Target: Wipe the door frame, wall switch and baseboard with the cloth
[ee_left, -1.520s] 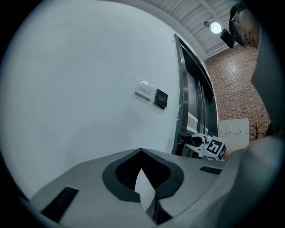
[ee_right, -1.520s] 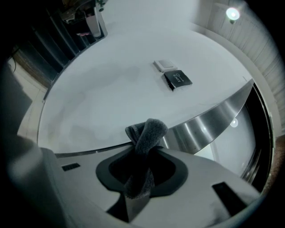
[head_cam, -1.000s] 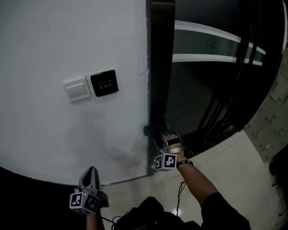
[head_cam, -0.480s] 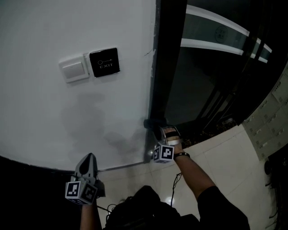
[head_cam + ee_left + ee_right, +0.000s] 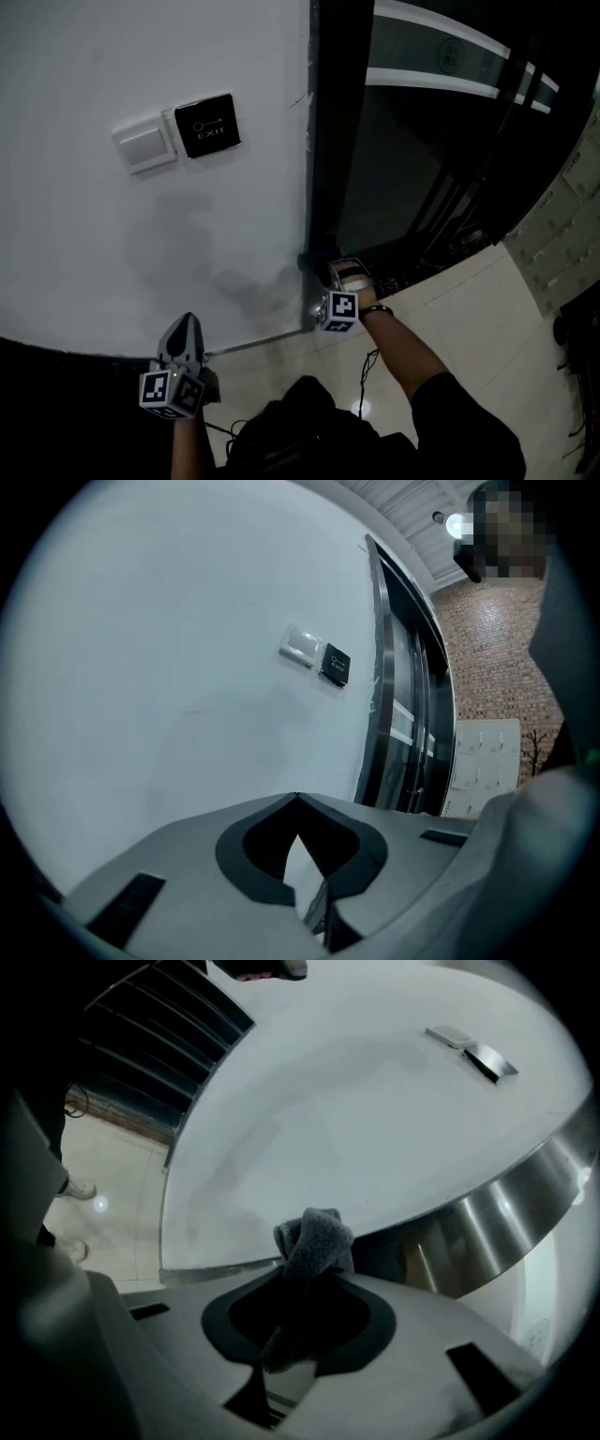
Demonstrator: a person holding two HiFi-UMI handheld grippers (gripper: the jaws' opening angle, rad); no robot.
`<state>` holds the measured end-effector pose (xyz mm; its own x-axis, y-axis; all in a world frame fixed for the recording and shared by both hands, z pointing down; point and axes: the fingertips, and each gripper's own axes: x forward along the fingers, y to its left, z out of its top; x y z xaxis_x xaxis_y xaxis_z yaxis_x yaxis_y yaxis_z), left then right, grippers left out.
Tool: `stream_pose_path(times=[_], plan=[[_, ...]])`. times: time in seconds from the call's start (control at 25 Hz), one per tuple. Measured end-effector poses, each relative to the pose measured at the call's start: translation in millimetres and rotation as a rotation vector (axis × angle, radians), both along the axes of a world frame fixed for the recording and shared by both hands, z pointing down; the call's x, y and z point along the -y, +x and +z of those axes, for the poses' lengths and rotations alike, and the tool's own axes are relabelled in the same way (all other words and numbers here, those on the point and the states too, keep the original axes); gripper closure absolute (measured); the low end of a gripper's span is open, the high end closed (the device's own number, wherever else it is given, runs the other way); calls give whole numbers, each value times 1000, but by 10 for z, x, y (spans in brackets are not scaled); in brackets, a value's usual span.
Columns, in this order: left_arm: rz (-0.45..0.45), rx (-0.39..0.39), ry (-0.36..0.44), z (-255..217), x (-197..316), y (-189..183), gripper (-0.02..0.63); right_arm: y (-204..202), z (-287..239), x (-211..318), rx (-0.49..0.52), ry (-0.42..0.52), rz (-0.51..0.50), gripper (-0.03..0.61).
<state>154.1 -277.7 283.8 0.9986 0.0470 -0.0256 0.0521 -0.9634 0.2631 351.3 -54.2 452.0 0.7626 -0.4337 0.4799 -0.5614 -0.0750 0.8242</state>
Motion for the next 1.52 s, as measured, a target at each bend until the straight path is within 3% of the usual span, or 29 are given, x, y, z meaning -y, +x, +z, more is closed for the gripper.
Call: stream_pose_path(times=[0.12, 0.28, 0.6, 0.72, 0.84, 0.96, 1.08, 1.24, 1.32, 1.44, 1.52], plan=[[11, 8, 35, 29, 16, 82, 621, -1, 114, -29, 87, -56, 8, 488], [40, -6, 19, 7, -16, 95, 621, -149, 250, -91, 240, -113, 19, 489], [88, -19, -32, -8, 13, 35, 621, -558, 101, -274, 465, -51, 56, 490], [144, -25, -21, -39, -53, 35, 621, -633, -182, -353, 460, 48, 84, 489], [212, -20, 8, -47, -92, -17, 621, -753, -507, -358, 436, 237, 125, 489], [242, -47, 121, -98, -210, 115, 621, -854, -822, -413, 383, 398, 149, 489], [317, -106, 272, -264, -825, 232, 621, -949, -1084, -725, 338, 480, 131, 490], [396, -142, 403, -321, -1905, 279, 621, -966, -1263, -1526, 311, 607, 126, 489], [396, -140, 373, -308, -2419, 380, 621, -960, -1371, -2019, 281, 664, 142, 489], [400, -174, 237, -401, -3205, 565, 621, -977, -1645, -2769, 289, 790, 143, 489], [405, -197, 189, -467, -3662, 667, 621, -1000, -1798, -3197, 306, 851, 126, 489]])
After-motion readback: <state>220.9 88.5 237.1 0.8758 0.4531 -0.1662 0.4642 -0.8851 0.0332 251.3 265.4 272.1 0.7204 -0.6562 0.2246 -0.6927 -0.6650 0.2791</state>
